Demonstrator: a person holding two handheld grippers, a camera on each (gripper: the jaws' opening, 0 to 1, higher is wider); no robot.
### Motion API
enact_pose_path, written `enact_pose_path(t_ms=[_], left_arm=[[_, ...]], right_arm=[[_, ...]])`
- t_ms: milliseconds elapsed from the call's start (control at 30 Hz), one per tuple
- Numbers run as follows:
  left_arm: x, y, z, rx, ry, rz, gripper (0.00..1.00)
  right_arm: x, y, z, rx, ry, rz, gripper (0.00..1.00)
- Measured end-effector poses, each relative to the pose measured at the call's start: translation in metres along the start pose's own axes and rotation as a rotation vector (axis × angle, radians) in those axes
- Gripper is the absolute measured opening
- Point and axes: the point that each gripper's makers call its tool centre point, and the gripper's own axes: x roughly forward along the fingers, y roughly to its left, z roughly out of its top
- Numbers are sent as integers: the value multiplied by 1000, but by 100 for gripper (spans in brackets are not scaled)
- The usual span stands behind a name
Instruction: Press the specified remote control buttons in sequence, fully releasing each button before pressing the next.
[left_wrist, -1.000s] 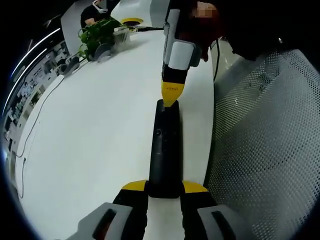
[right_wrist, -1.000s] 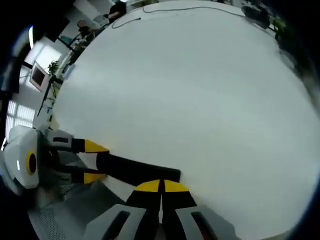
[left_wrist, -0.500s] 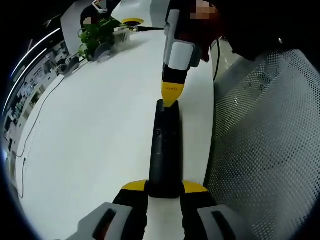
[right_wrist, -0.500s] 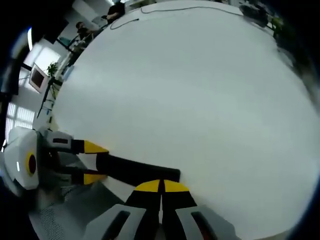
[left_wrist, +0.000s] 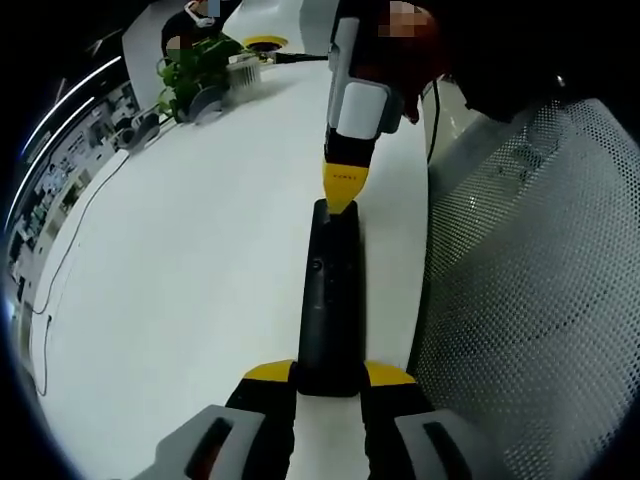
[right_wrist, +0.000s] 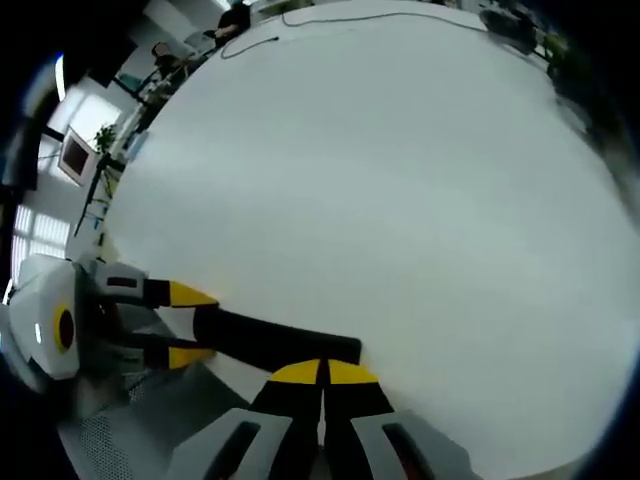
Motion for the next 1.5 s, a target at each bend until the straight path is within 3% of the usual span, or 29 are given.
enact_pose_path(t_ms=[600,1500], left_arm=[[0,0,0,3,2,-1,25],[0,-1,0,5,3,-3,25]], right_arm=[[3,14,0,-15,-1,61,0],[6,14,0,-16,-3,23,0]])
